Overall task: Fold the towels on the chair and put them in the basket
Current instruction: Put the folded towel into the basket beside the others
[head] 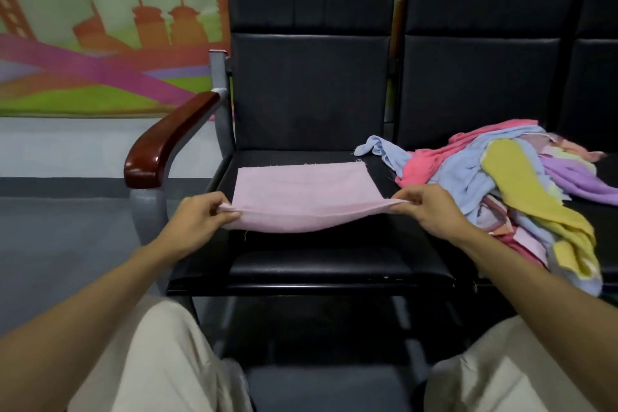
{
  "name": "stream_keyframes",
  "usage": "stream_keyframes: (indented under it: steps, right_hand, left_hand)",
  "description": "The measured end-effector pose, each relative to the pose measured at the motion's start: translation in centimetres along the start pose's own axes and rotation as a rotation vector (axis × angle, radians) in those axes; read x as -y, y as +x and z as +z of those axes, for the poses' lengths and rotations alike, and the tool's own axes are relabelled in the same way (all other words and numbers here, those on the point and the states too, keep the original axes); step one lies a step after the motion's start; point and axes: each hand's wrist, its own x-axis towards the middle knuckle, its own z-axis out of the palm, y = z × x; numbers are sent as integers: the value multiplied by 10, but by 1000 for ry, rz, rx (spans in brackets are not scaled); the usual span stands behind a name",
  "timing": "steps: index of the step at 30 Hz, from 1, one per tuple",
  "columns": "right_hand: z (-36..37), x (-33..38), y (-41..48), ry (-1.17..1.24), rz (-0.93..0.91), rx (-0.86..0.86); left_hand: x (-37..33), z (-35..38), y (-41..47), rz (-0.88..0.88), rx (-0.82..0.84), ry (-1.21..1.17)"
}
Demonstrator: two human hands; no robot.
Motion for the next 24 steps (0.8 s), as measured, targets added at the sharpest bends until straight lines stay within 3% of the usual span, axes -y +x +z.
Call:
stream_keyframes:
  steps: [5,8,10,13,16,24]
  right_hand:
    - [-18,10,-14,-49,25,254]
    - [-27,12,-15,-55,26,259]
    - [-29,11,-12,-38,27,187]
    - [-25,10,-1,-16,39,127]
    - [-18,6,21,-29,34,95]
    - [-2,-19,96,-129,67,61]
  left_hand:
    - [-5,-14,-11,-31,184,71]
    - [-2,-19,-15,-84,247,-51]
    - [-4,-13,-14,-129,200,-213]
    - [-8,5,-1,-246,5,-346]
    - [-12,22,25,-309,-134,-318]
    - [-5,54,105,-348,-226,-93]
